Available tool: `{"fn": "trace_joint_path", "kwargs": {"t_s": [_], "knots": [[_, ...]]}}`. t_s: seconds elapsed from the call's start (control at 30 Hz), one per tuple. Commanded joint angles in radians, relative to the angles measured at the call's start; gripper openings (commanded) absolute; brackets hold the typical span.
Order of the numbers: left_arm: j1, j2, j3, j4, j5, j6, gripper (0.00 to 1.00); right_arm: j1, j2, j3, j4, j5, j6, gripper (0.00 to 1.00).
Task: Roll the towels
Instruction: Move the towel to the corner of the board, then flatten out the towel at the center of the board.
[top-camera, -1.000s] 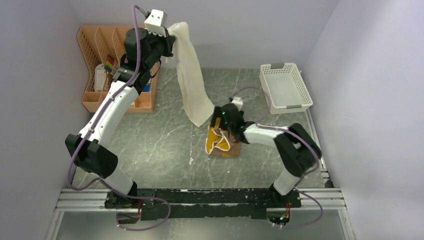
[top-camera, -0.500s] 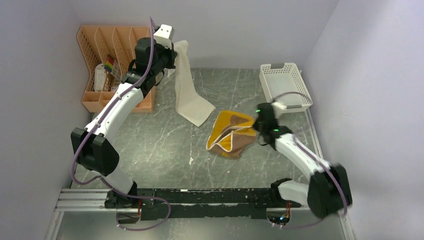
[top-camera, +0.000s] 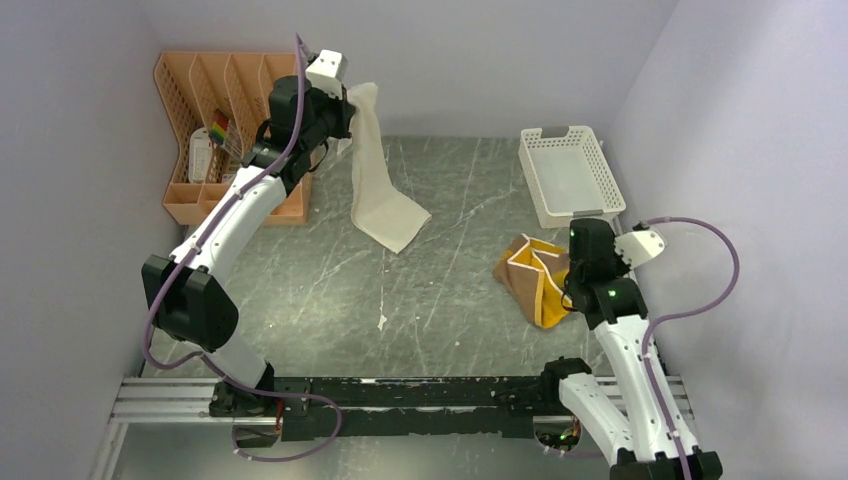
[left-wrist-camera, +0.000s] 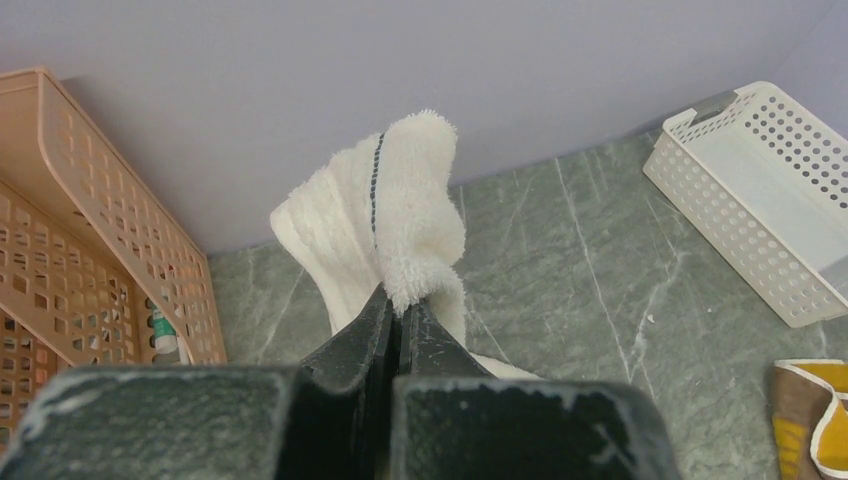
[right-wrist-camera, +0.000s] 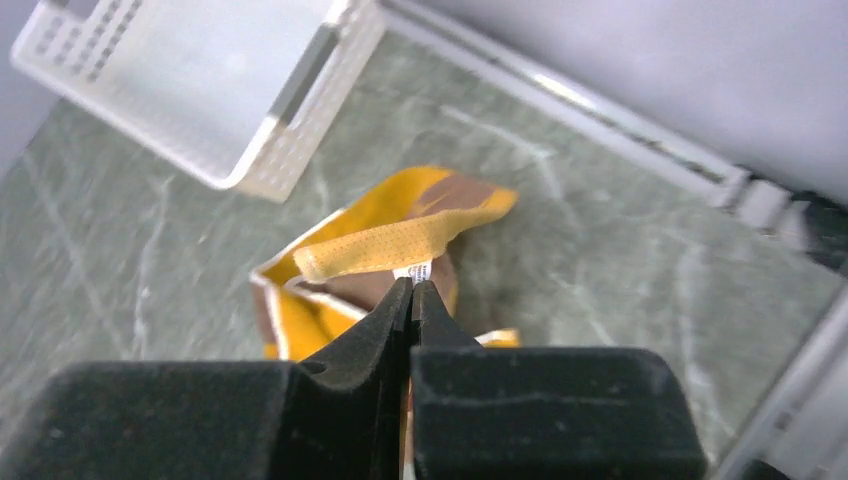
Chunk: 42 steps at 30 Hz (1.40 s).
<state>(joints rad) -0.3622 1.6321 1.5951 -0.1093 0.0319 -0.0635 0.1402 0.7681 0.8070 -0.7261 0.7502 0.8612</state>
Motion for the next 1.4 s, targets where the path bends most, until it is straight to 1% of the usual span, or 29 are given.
{"fn": "trace_joint_path", "kwargs": {"t_s": [0.0,0.07,0.13,0.27,0.3,0.33,0.37,0.4,0.43,0.47,0.5,0.53,0.57,0.6,0.63,0.67,0.7,0.73,0.77,0.8,0.87,0.9,0.93,0.97,1.03,1.17,1.27,1.37], "knots": [[0.007,-0.020,0.004,0.029,0.027,-0.010,0.07,-0.005,-0.107,0.105,-0.150,0.317,0.062,0.00],[0.009,-0.019,0.005,0.030,0.032,-0.026,0.07,-0.006,-0.138,0.140,-0.119,0.388,0.046,0.00],[0.009,-0.014,0.009,0.014,0.045,-0.038,0.07,-0.004,-0.132,0.176,-0.138,0.444,0.060,0.00],[0.009,-0.001,0.030,-0.057,0.065,-0.044,0.07,-0.004,-0.095,0.209,-0.260,0.513,0.209,0.00],[0.009,-0.003,0.022,-0.061,0.069,-0.044,0.07,-0.005,-0.089,0.202,-0.267,0.512,0.233,0.02],[0.009,-0.004,0.012,-0.060,0.074,-0.044,0.07,-0.004,-0.084,0.160,-0.268,0.505,0.251,0.07],[0.010,-0.006,0.003,-0.058,0.079,-0.045,0.07,-0.004,-0.075,0.131,-0.262,0.492,0.271,0.15],[0.009,-0.006,-0.004,-0.057,0.085,-0.046,0.07,-0.004,-0.065,0.107,-0.254,0.474,0.289,0.36],[0.009,-0.004,-0.007,-0.059,0.093,-0.044,0.07,-0.005,-0.052,0.082,-0.230,0.444,0.290,0.63],[0.009,-0.001,-0.009,-0.067,0.107,-0.043,0.07,-0.005,-0.036,0.062,-0.179,0.411,0.254,0.92],[0.009,0.001,-0.010,-0.075,0.125,-0.039,0.07,-0.004,-0.011,0.047,-0.128,0.366,0.221,0.99],[0.009,0.002,-0.014,-0.081,0.146,-0.035,0.07,-0.004,0.005,0.040,-0.074,0.320,0.187,1.00],[0.009,0.002,-0.024,-0.082,0.164,-0.033,0.07,-0.004,0.017,0.028,0.021,0.255,0.102,1.00],[0.009,-0.002,-0.037,-0.076,0.178,-0.034,0.07,-0.005,0.024,0.007,0.160,0.149,-0.034,1.00],[0.009,-0.008,-0.059,-0.065,0.192,-0.038,0.08,-0.005,0.032,-0.018,0.323,0.008,-0.186,1.00],[0.008,-0.016,-0.086,-0.047,0.211,-0.044,0.09,-0.004,0.050,-0.038,0.444,-0.161,-0.280,1.00],[0.009,-0.024,-0.113,-0.024,0.233,-0.054,0.10,-0.002,0.092,-0.045,0.545,-0.303,-0.337,1.00],[0.008,-0.032,-0.145,-0.001,0.255,-0.066,0.11,0.004,0.154,-0.033,0.608,-0.432,-0.372,1.00],[0.008,-0.040,-0.171,0.020,0.276,-0.080,0.12,0.024,0.226,-0.007,0.645,-0.518,-0.394,1.00],[0.009,-0.047,-0.195,0.036,0.296,-0.094,0.13,0.079,0.305,0.023,0.686,-0.575,-0.438,1.00],[0.006,-0.065,-0.242,0.056,0.320,-0.108,0.14,0.206,0.434,0.067,0.788,-0.578,-0.546,1.00],[0.004,-0.076,-0.270,0.066,0.316,-0.113,0.15,0.250,0.491,0.071,0.901,-0.608,-0.606,1.00],[0.002,-0.088,-0.296,0.071,0.306,-0.119,0.15,0.265,0.540,0.068,0.990,-0.693,-0.640,1.00],[0.001,-0.103,-0.327,0.072,0.290,-0.129,0.15,0.268,0.596,0.065,1.086,-0.787,-0.648,1.00],[-0.001,-0.125,-0.373,0.073,0.264,-0.165,0.15,0.268,0.713,0.093,1.222,-0.930,-0.636,1.00],[-0.002,-0.178,-0.485,0.145,0.270,-0.271,0.16,0.272,0.947,0.230,1.359,-1.182,-0.585,1.00],[-0.004,-0.202,-0.558,0.202,0.276,-0.356,0.16,0.293,1.083,0.339,1.380,-1.336,-0.576,0.98],[-0.008,-0.202,-0.592,0.212,0.266,-0.381,0.17,0.326,1.153,0.430,1.318,-1.454,-0.607,0.95]]}}
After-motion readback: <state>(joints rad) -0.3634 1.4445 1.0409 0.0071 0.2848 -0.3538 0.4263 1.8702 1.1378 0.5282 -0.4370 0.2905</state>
